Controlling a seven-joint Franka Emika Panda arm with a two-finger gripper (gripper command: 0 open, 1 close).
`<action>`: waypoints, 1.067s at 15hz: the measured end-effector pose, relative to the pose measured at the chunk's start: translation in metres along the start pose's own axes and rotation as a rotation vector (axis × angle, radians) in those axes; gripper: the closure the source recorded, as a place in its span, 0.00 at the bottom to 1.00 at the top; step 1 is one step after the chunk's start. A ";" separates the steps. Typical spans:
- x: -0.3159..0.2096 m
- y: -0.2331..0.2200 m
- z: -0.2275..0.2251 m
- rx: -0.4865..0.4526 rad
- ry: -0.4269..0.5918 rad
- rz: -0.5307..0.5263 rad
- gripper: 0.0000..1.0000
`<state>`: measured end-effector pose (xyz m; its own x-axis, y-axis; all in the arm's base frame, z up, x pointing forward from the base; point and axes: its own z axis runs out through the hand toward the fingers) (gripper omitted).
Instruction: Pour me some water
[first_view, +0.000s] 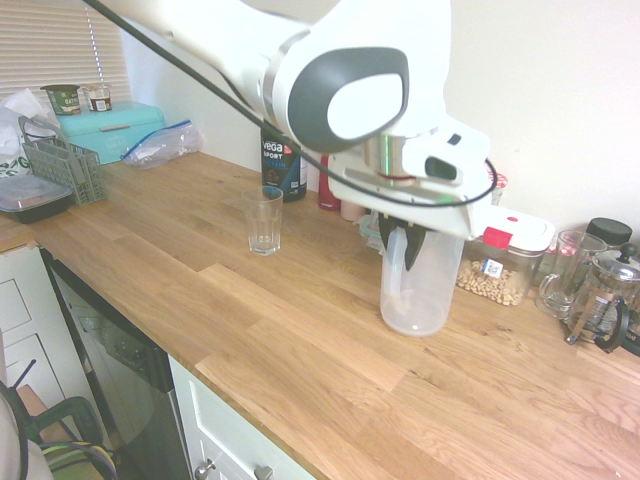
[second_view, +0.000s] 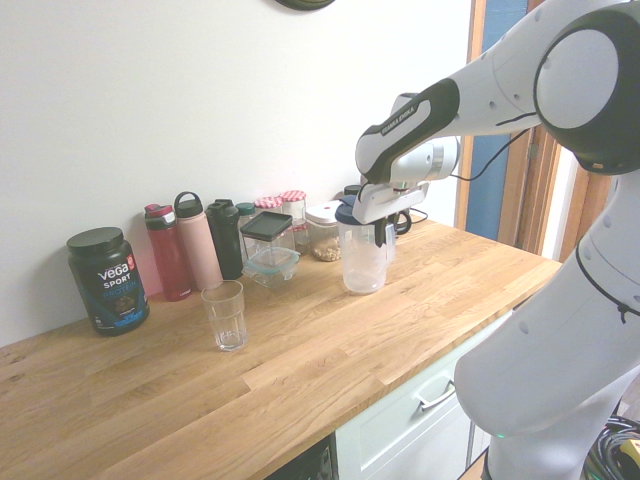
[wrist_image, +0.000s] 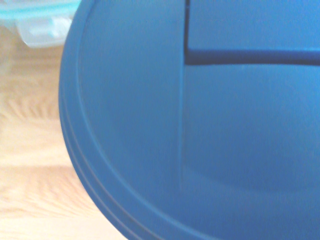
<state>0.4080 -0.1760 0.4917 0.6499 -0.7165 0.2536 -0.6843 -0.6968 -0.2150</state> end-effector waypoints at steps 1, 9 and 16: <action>0.001 -0.005 -0.016 0.012 -0.006 -0.036 1.00; -0.005 -0.086 -0.097 0.032 -0.189 -0.495 1.00; -0.048 -0.164 -0.080 -0.085 -0.333 -0.874 1.00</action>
<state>0.4631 -0.0248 0.5902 0.9970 0.0777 0.0069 0.0777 -0.9970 -0.0030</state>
